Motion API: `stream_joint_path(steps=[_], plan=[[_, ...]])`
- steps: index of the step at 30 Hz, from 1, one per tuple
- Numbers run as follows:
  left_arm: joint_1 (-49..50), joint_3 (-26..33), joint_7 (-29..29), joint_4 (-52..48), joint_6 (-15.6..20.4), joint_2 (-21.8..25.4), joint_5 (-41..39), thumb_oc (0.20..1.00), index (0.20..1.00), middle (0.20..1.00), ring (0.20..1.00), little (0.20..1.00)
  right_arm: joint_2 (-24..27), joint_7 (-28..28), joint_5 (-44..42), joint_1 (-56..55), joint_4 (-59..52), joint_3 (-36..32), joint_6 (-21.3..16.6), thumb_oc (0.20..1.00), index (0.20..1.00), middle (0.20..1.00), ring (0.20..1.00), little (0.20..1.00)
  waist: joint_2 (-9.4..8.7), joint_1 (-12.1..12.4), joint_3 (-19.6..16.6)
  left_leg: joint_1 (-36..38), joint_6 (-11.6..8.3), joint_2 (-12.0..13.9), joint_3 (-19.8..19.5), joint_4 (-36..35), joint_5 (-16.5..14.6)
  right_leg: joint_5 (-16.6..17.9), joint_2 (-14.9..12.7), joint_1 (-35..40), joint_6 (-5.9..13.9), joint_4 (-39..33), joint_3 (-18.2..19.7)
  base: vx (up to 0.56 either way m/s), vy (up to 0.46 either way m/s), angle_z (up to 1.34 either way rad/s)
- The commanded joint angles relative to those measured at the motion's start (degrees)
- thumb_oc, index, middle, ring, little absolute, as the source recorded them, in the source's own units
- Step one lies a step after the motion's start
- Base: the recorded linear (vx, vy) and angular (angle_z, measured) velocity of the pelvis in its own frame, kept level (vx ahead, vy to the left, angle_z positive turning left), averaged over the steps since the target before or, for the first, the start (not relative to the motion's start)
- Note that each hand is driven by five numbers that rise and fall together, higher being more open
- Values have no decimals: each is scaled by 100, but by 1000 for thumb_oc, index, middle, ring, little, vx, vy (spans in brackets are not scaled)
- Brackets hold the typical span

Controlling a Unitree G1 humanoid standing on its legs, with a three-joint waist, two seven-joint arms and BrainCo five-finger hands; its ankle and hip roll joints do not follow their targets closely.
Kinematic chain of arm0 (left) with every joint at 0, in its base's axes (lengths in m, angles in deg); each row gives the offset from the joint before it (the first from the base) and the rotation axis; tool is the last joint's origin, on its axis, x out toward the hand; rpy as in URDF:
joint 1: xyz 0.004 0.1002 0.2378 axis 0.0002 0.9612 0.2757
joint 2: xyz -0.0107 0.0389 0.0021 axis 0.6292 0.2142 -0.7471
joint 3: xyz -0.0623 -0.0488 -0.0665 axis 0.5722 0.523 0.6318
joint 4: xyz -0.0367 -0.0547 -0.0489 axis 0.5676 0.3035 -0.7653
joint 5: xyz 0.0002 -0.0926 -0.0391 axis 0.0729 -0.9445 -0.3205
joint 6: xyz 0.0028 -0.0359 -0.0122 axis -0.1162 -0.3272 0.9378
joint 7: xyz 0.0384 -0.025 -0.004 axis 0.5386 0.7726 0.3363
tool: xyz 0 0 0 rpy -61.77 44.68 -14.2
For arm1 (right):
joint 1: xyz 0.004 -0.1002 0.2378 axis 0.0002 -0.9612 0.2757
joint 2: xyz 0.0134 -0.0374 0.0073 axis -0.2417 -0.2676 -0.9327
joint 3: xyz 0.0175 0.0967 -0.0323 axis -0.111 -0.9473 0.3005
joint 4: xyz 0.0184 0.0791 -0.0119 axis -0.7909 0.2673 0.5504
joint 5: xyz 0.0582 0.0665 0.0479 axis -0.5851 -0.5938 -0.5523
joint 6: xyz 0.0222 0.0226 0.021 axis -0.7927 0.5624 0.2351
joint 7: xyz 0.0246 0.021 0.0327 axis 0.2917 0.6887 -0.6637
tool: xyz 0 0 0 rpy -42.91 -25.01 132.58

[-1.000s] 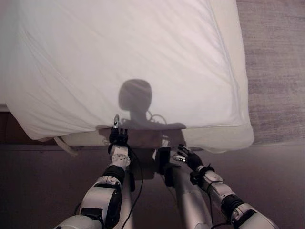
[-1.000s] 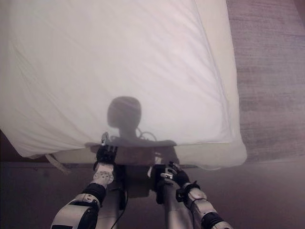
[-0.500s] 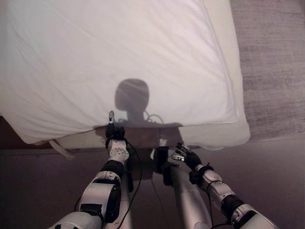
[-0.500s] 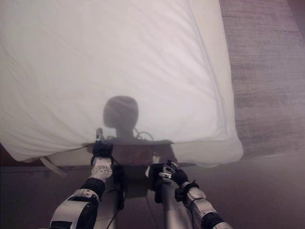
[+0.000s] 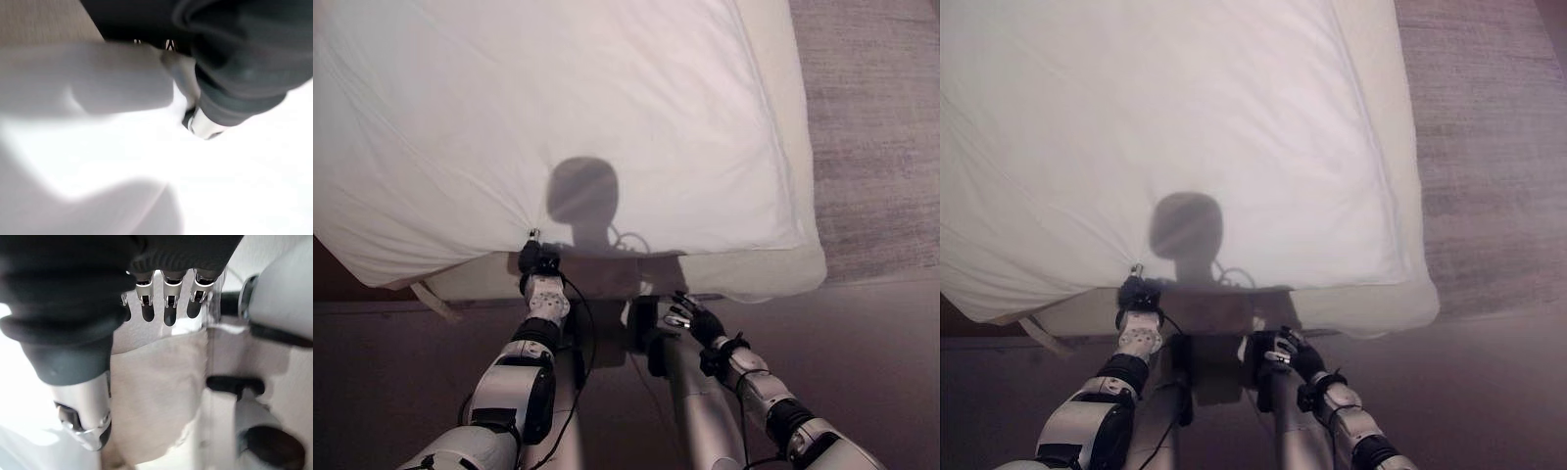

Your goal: Make the bed

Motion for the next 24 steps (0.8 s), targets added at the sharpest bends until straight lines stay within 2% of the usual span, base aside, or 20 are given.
stream_joint_path(steps=[1, 4, 11, 16, 18, 21, 24], plan=[[-241, -126, -391, -224, 258, -101, 50, 200, 200, 200, 200, 200, -65, -329, -804, -398, -214, 157, 24, 1000, 1000, 1000, 1000, 1000, 245, -75, -553, -205, -79, 60, 86, 254, -246, 422, -286, -82, 811, -627, 221, 0, 0, 0], [-114, -394, -572, -834, 318, -283, 5, 200, 200, 200, 200, 200, -331, -690, -1889, -357, -319, 174, 287, 1000, 1000, 1000, 1000, 1000, 272, 5, -469, -156, -79, 11, 80, 190, -203, 435, -287, -10, 810, -682, 216, 0, 0, 0], [168, -1018, -1118, -2067, 227, -595, -89, 200, 200, 200, 200, 200, -952, -1174, -3537, 158, 67, 20, 725, 1000, 1000, 1000, 1000, 1000, 397, 227, -298, -39, -34, -99, 3, 1, -127, 465, -313, 163, 809, -787, 164, 1, 3, 3], [295, -1372, -1052, -2659, 210, -728, 0, 200, 200, 200, 200, 200, -1237, -1026, -3966, 556, 565, -53, 1007, 1000, 1000, 1000, 1000, 1000, 483, 382, -176, 80, -23, -158, -34, -90, -110, 452, -345, 286, 804, -810, 110, 2, -2, 12], [371, -1566, -1012, -3058, 149, -746, 11, 200, 200, 200, 200, 200, -1388, -945, -4302, 923, 802, -92, 1388, 1000, 1000, 1000, 1000, 1000, 513, 504, -120, 138, -4, -202, -62, -120, -104, 439, -359, 355, 799, -814, 76, 9, -30, 17], [382, -1745, -896, -3453, 185, -795, 15, 200, 200, 200, 200, 200, -1464, -908, -4613, 1256, 763, -164, 1499, 1000, 1000, 1000, 1000, 1000, 541, 589, -32, 171, 12, -239, -99, -130, -93, 442, -388, 387, 797, -790, 58, 1, -20, 10], [474, -1832, -723, -4006, 290, -824, 26, 200, 200, 200, 200, 200, -1482, -865, -4920, 1407, 497, -249, 1452, 1000, 1000, 1000, 1000, 1000, 579, 645, 33, 214, 30, -278, -124, -165, -77, 438, -415, 432, 804, -787, 29, 6, -4, 16]])
